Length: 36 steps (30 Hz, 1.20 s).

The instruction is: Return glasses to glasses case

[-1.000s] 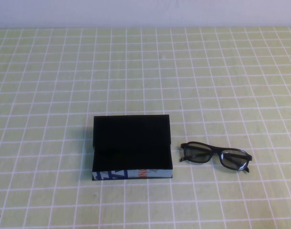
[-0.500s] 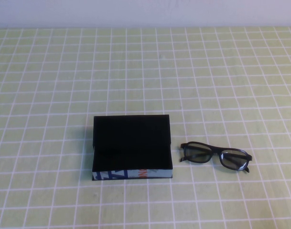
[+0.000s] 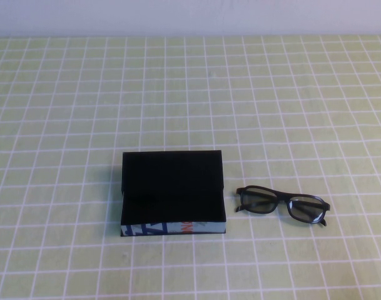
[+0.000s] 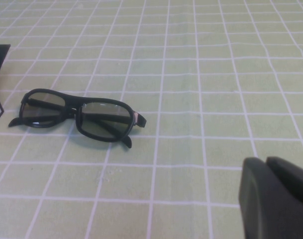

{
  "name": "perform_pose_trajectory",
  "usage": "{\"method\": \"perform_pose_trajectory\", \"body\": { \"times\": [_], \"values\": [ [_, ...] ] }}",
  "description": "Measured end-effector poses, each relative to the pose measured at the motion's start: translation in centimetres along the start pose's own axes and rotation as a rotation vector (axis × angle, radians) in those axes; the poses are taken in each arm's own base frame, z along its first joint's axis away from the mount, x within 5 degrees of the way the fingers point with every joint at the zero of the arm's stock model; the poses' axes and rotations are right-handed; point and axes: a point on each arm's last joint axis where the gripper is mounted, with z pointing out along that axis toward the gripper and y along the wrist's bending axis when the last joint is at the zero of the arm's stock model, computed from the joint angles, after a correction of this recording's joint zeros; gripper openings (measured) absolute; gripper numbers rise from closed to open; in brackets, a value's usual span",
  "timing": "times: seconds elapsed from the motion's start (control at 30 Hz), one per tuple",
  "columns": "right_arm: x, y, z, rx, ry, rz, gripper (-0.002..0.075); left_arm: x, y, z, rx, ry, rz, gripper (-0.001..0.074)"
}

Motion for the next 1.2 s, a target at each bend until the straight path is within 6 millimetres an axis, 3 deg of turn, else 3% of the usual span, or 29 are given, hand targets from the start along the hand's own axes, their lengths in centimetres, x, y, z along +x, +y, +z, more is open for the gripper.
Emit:
{"method": "perform_pose_trajectory", "body": {
  "times": [0.33,0.63,0.87,0.97,1.1,1.2],
  "values": [
    [-1.0,-0.2,-0.1,0.026,-0.108,0.002,-0.0018,-0.3,-0.1,0.0,0.008,-0.031,-0.014,-0.0004],
    [-3.6,-0.9,-0.8,0.099,-0.402,0.008,-0.0018,-3.6,-0.1,-0.7,0.044,-0.411,-0.156,-0.0003],
    [-3.9,-1.0,-0.9,0.107,-0.442,0.018,-0.0018,-4.1,0.0,-1.0,0.044,-0.469,-0.159,-0.0003],
    [-4.4,-1.2,-1.2,0.111,-0.518,0.108,-0.0018,-4.4,0.0,-1.1,0.048,-0.509,-0.181,-0.0003],
    [-6.1,-2.0,-2.7,0.112,-0.782,0.323,-0.0018,-5.5,0.1,-1.9,0.087,-0.660,-0.298,-0.0003],
    [-7.6,-2.1,-4.0,0.084,-0.942,0.380,-0.0018,-6.6,0.3,-2.9,0.129,-0.817,-0.374,-0.0003]
  ]
}}
